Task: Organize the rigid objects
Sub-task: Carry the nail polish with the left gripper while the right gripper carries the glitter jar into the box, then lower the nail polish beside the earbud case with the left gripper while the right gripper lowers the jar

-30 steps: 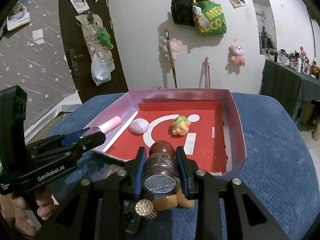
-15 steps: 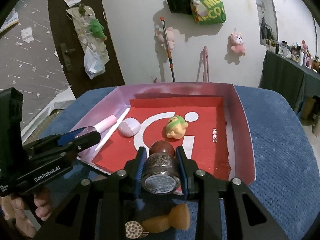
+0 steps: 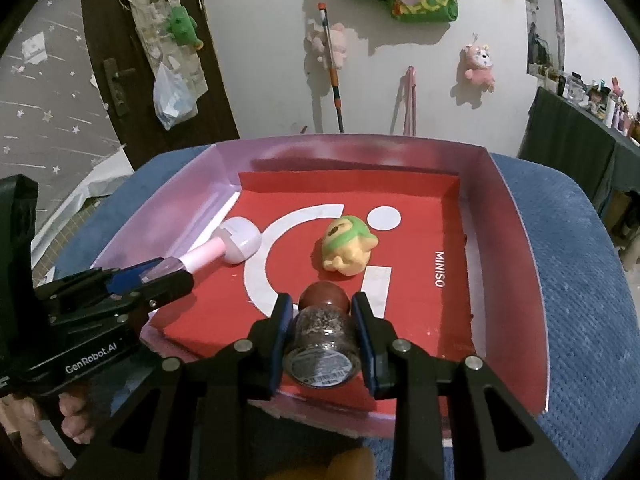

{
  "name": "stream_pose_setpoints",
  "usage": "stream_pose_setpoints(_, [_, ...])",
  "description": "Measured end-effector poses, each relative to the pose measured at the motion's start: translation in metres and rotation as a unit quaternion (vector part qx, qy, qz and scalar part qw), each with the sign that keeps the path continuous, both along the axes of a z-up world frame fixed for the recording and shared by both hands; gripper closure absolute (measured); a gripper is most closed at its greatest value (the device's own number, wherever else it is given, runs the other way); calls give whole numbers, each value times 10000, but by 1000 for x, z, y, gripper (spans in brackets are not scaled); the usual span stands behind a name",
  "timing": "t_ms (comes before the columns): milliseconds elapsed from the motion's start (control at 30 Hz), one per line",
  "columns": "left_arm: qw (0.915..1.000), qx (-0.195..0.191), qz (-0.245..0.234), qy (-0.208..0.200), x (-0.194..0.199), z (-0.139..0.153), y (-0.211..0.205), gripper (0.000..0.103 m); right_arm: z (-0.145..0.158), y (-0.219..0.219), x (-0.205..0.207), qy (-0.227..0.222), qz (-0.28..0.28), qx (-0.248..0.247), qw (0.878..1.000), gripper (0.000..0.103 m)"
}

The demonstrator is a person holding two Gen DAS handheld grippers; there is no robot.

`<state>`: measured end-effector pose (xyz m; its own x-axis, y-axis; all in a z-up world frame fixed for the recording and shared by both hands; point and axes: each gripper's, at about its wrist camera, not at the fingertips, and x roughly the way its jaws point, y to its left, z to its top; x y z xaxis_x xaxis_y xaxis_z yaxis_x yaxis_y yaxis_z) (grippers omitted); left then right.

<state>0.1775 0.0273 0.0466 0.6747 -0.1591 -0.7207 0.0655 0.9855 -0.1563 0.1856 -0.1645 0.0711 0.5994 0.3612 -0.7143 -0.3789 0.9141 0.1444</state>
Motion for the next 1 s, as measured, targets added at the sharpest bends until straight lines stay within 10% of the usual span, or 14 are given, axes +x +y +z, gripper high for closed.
stream_pose_setpoints(1000, [9971, 282, -97, 696, 60, -9, -5, 69, -25, -8, 54, 468, -401, -175, 9979, 70])
